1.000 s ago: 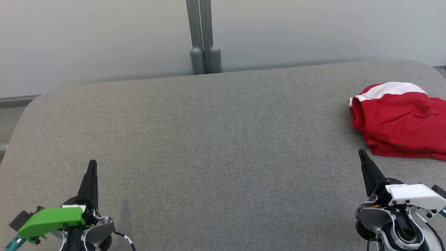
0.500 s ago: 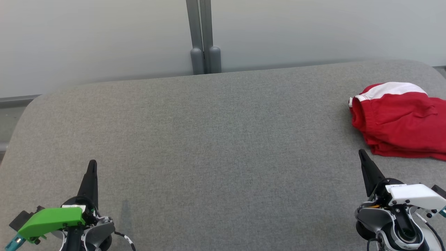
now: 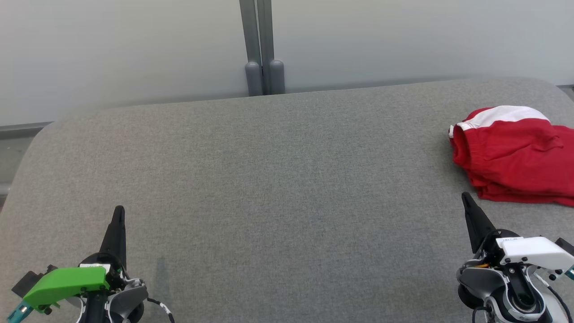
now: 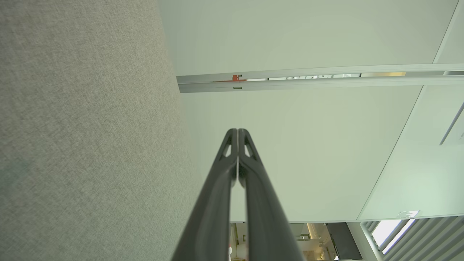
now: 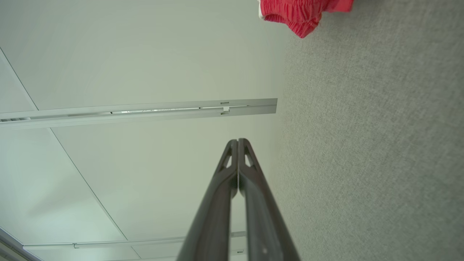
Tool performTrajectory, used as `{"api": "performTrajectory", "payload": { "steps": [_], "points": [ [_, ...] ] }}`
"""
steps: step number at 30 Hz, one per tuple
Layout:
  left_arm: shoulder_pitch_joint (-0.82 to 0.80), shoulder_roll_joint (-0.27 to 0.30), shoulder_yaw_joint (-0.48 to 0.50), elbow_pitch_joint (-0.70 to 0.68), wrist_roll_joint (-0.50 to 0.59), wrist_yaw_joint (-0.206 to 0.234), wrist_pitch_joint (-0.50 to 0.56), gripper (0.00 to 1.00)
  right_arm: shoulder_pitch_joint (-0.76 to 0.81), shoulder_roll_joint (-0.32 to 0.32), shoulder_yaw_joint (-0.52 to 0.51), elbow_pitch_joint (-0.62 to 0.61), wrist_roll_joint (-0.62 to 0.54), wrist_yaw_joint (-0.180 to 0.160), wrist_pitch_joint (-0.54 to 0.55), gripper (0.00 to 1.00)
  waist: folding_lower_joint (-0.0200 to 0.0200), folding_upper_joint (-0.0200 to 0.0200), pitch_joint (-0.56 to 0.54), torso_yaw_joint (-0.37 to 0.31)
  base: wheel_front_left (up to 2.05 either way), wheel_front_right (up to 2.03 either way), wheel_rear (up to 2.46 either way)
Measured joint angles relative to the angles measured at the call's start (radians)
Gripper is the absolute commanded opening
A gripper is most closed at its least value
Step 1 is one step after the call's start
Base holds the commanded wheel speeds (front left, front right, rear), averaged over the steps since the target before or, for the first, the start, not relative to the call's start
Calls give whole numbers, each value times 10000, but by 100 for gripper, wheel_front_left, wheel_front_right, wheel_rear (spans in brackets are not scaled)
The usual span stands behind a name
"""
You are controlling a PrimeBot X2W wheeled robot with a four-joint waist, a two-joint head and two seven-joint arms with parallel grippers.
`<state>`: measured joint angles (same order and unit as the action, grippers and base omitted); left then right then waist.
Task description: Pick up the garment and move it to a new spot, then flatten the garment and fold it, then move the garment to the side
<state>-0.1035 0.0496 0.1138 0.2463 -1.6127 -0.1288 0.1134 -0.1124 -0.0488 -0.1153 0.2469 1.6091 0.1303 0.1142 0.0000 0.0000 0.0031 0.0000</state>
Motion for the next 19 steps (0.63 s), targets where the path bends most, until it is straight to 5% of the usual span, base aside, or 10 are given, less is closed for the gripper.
{"api": "performTrajectory", "payload": {
  "steps": [19],
  "points": [
    [0,0,0,0,0,0,0,0,0,0,0,0,0,0,0,0,0,0,0,0,0,0,0]
  ]
}}
